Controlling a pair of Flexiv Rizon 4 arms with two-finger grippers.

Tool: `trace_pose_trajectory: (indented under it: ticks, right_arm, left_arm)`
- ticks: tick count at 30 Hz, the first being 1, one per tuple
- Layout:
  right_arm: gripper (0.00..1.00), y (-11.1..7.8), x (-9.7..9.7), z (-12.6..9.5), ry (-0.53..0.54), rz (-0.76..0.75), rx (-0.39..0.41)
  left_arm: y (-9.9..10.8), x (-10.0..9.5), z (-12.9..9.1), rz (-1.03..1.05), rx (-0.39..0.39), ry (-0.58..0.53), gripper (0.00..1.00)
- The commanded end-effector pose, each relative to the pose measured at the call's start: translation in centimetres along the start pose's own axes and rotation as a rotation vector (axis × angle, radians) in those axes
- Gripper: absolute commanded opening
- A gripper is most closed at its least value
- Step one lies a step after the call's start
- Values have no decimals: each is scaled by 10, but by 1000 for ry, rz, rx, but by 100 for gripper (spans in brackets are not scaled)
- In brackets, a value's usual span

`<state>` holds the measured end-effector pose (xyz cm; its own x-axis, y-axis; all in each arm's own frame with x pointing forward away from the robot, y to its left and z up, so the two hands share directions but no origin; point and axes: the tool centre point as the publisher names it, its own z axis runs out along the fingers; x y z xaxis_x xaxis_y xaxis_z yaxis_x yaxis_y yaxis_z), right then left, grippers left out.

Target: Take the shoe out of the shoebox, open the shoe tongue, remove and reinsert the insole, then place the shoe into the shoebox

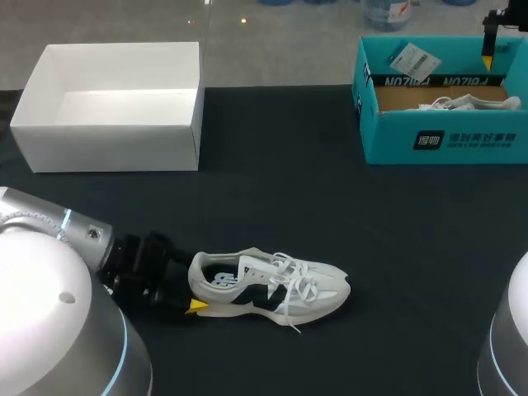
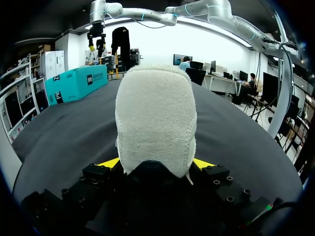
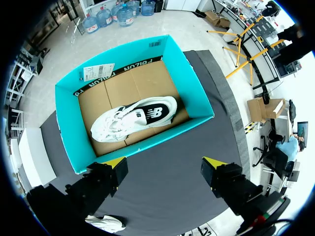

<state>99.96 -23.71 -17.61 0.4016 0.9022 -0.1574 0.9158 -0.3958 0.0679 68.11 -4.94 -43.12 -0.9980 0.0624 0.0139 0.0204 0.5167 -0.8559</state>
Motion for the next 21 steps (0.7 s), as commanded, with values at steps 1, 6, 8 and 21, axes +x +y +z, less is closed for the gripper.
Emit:
trace_pose_trajectory:
  ticks: [1, 6, 8, 21]
  right_arm:
    - [100, 0, 0, 0, 0, 1, -1]
    - [100, 0, 0, 0, 0, 1, -1]
    - [100, 0, 0, 0, 0, 1, -1]
    - [100, -97, 38, 7, 16, 1, 60]
  left_arm:
    - [14, -4, 12, -1, -3, 2, 0]
    - [14, -4, 12, -1, -3, 2, 0]
    - [14, -4, 12, -1, -3, 2, 0]
    - [14, -4, 12, -1, -3, 2, 0]
